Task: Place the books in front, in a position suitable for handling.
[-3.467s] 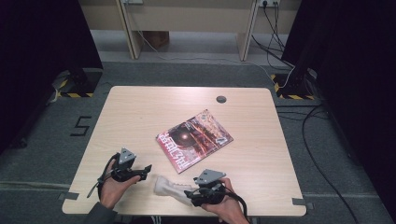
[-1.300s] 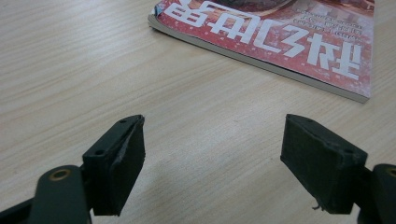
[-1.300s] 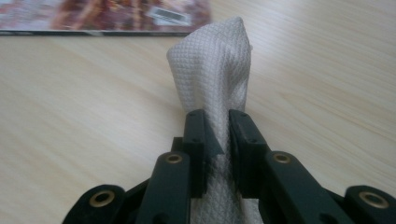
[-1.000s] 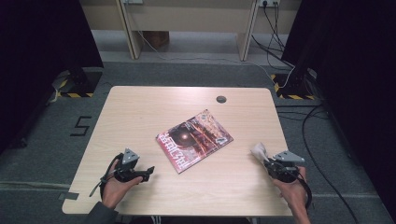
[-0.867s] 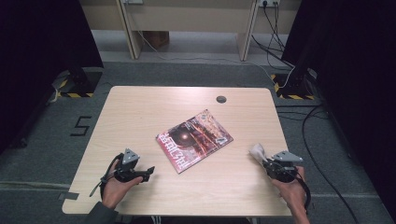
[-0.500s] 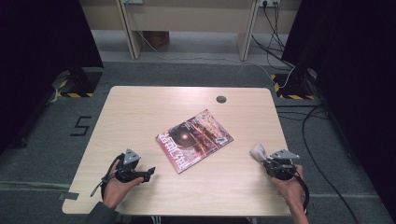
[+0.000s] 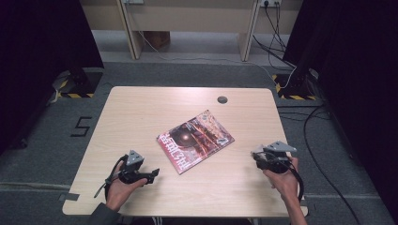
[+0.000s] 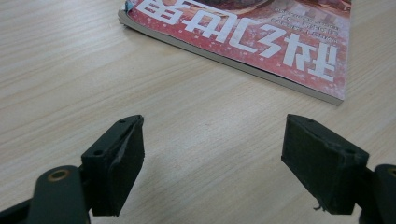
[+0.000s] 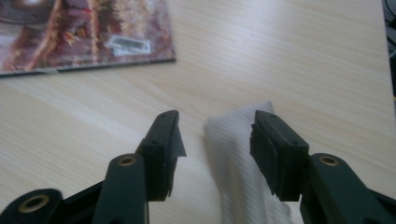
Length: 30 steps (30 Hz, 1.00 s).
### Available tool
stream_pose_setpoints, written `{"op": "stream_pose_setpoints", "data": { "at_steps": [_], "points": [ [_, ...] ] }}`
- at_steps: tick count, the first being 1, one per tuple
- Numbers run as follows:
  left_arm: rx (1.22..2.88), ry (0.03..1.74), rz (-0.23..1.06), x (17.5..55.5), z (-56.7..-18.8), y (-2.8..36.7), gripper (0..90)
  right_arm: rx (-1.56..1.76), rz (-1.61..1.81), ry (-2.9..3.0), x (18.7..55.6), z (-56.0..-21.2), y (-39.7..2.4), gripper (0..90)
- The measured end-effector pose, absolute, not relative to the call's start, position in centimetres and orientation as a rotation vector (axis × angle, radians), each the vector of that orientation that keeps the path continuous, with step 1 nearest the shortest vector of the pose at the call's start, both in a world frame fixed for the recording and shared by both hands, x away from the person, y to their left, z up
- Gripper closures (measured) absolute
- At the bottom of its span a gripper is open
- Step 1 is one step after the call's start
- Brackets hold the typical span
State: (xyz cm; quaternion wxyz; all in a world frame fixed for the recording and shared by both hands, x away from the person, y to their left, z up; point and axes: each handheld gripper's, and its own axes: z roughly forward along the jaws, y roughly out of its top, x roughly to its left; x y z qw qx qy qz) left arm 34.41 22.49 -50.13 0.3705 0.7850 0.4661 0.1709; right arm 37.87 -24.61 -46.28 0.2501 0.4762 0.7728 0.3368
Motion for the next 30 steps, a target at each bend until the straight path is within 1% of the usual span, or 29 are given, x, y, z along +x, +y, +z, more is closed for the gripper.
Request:
{"op": "stream_pose_setpoints", "data": {
  "at_steps": [4,5,8,13,17,26,30],
  "points": [
    [2.011,1.189,0.441,34.3,-50.1,22.2,20.6,1.302,0.947,2.119,39.0,-46.0,-22.9,46.6],
    [2.008,1.186,0.441,34.3,-50.1,22.2,20.9,1.298,0.949,2.131,39.8,-46.0,-21.6,44.8],
    [2.014,1.182,0.442,34.3,-50.1,22.1,21.6,1.295,0.953,2.145,40.6,-46.1,-20.5,43.2],
    [2.006,1.18,0.441,34.3,-50.1,22.1,21.5,1.256,0.948,2.212,42.4,-46.5,-17.9,42.7],
    [2.001,1.181,0.438,34.3,-50.1,22.0,21.5,1.273,0.948,2.23,44.5,-47.0,-16.2,42.0],
    [2.013,1.163,0.436,34.4,-50.1,21.4,22.2,1.329,0.922,2.24,47.4,-48.1,-15.1,41.1],
    [2.019,1.15,0.435,34.6,-50.1,20.9,23.6,1.346,0.921,2.246,48.0,-48.4,-14.9,40.7]
  ]
}}
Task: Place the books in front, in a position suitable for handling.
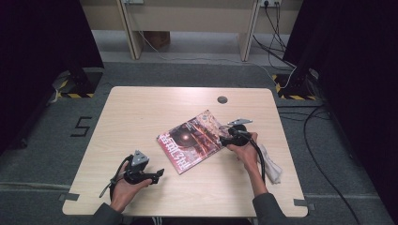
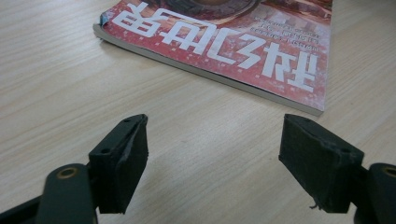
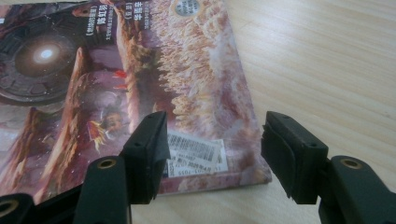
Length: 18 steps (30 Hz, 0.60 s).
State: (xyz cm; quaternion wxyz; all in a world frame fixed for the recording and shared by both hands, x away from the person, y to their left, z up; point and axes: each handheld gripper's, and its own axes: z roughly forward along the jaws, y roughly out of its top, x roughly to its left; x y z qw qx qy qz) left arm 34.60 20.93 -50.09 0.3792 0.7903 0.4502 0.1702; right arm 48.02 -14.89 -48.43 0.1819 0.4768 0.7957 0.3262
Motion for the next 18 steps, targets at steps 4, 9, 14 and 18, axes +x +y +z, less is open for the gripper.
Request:
{"op": "stream_pose_setpoints", "data": {
  "at_steps": [4,9,14,18],
  "points": [
    [2.01,1.136,0.415,34.9,-50.1,20.3,26.3,1.358,0.905,2.261,48.8,-48.8,-14.6,39.9],
    [2.013,1.105,0.404,35.3,-50.2,18.8,29.3,1.4,0.892,2.27,49.6,-49.5,-14.5,38.5],
    [2.032,1.071,0.39,35.9,-50.2,17.2,31.2,1.416,0.904,2.275,50.1,-49.9,-14.6,37.0],
    [2.048,1.066,0.4,36.4,-50.4,16.5,31.7,1.432,0.917,2.272,50.2,-50.0,-14.7,36.9]
  ]
}}
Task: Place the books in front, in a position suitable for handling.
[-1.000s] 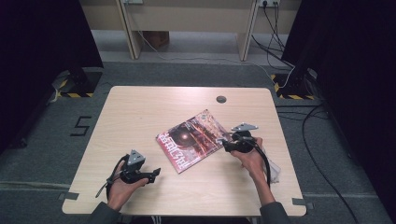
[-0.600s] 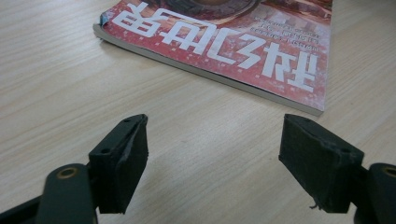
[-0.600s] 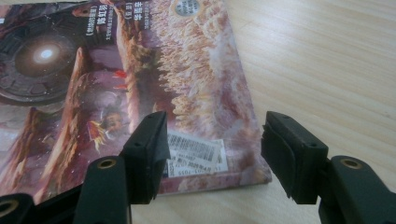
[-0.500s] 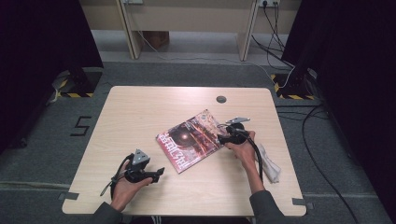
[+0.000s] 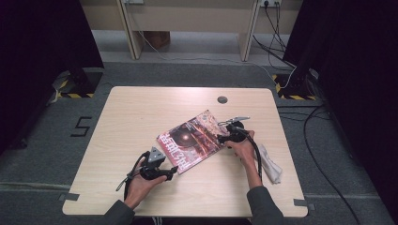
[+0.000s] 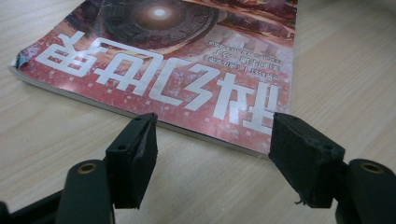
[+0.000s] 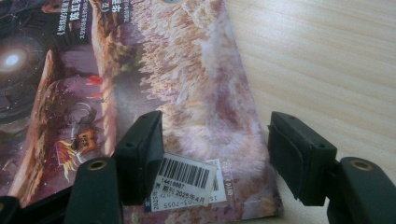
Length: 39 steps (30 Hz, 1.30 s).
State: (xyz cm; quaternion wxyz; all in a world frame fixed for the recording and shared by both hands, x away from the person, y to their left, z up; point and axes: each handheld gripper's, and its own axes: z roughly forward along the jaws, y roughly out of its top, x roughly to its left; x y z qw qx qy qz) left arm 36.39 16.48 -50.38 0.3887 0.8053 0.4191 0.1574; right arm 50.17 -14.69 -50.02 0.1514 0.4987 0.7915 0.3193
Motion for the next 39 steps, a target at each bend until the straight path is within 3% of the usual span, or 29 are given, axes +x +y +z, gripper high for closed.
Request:
{"op": "stream_pose_setpoints", "data": {
  "at_steps": [9,20,34,39],
  "points": [
    [2.084,1.091,0.401,37.0,-51.0,16.2,34.8,1.413,0.912,2.293,48.2,-50.0,-14.4,36.9],
    [2.089,1.124,0.398,37.5,-50.9,17.0,34.3,1.4,0.938,2.258,42.9,-50.4,-14.3,35.9],
    [2.106,1.133,0.387,37.5,-50.6,18.9,42.2,1.29,0.856,2.365,35.5,-50.3,-13.8,32.7],
    [2.125,1.14,0.423,37.6,-50.5,19.3,41.6,1.188,0.851,2.424,33.8,-49.8,-13.4,40.1]
  ]
}}
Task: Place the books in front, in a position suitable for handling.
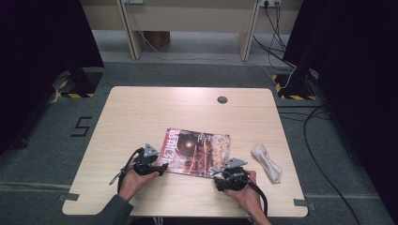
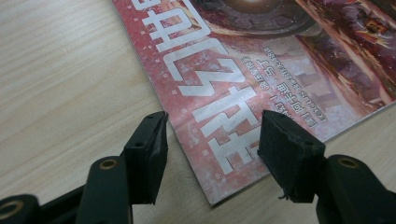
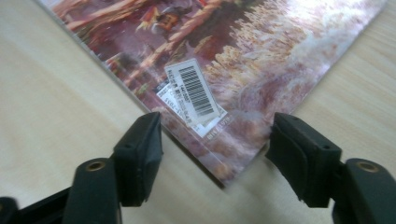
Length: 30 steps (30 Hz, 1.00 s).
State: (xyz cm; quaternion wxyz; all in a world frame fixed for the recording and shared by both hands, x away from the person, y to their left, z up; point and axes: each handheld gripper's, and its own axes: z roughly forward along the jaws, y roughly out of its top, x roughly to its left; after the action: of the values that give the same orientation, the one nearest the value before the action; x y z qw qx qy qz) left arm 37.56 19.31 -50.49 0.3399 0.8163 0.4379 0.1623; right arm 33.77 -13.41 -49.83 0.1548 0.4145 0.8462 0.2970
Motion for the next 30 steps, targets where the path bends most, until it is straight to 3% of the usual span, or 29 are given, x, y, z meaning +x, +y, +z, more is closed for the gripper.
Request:
{"op": "stream_pose_setpoints", "data": {
  "at_steps": [5,15,30],
  "points": [
    [2.147,1.121,0.478,37.1,-50.3,18.9,41.2,1.221,0.979,2.386,35.2,-48.8,-14.6,40.9],
    [2.137,1.045,0.377,34.3,-50.0,17.1,37.8,1.203,1.015,2.327,42.3,-47.0,-13.0,38.7],
    [2.159,1.033,0.297,33.8,-50.6,16.3,37.3,1.273,0.921,2.333,50.1,-49.2,-9.5,35.5]
  ]
}}
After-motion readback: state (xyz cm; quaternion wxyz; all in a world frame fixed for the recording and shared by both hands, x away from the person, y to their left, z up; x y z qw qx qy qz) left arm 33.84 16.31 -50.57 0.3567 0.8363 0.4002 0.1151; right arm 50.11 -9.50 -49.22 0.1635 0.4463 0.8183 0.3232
